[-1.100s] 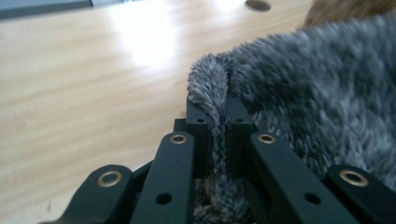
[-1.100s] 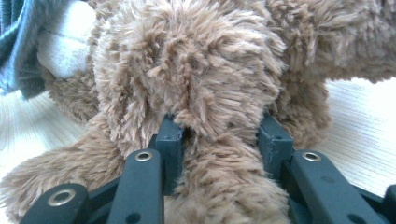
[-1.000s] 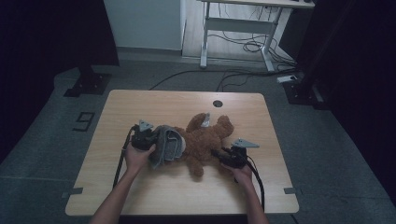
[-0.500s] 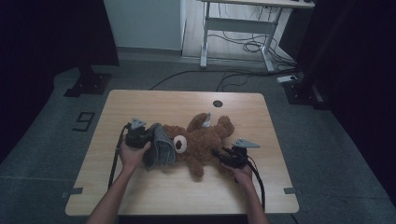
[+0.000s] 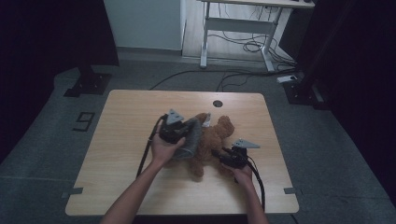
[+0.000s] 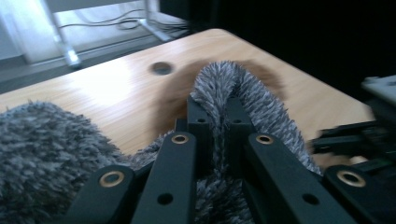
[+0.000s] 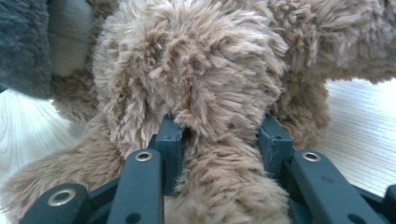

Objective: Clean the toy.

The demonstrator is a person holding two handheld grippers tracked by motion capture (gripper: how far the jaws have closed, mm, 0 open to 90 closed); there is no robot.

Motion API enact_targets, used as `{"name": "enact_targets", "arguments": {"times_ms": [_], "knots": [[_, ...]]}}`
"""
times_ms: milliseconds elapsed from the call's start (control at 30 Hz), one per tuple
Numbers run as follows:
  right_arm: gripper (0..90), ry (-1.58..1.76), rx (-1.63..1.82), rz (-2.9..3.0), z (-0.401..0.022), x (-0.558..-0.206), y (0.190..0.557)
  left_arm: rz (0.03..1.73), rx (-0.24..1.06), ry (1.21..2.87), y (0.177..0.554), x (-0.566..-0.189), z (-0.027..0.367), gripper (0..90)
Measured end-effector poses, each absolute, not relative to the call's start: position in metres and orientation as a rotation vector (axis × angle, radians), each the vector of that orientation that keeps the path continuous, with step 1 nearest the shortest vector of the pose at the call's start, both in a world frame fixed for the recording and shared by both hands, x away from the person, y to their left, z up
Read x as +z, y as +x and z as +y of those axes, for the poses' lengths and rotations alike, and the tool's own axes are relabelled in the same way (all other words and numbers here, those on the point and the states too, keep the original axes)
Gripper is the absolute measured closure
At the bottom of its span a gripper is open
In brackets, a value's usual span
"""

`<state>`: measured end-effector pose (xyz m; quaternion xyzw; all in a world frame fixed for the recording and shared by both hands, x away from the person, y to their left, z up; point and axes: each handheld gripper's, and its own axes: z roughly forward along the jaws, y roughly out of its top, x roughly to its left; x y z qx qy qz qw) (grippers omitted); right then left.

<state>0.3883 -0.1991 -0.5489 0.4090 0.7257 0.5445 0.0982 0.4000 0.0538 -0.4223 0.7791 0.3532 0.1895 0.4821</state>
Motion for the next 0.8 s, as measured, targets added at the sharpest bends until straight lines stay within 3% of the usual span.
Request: {"name": "enact_targets", "arguments": {"times_ms": [167, 333, 533, 800], "knots": [[60.6, 1.211, 1.611, 2.147, -0.199, -0.549, 0.387, 0.812, 0.472, 2.007, 0.401, -0.431, 0.008, 84.0], [60.4, 1.210, 1.599, 2.151, -0.199, -0.549, 0.387, 0.855, 0.461, 2.048, 0.408, -0.460, -0.002, 83.8], [60.5, 1.210, 1.599, 2.152, -0.199, -0.549, 0.387, 0.919, 0.528, 2.024, 0.411, -0.455, 0.028, 83.9], [60.6, 1.207, 1.595, 2.155, -0.198, -0.549, 0.387, 1.036, 0.533, 1.920, 0.408, -0.452, 0.104, 84.0]]}}
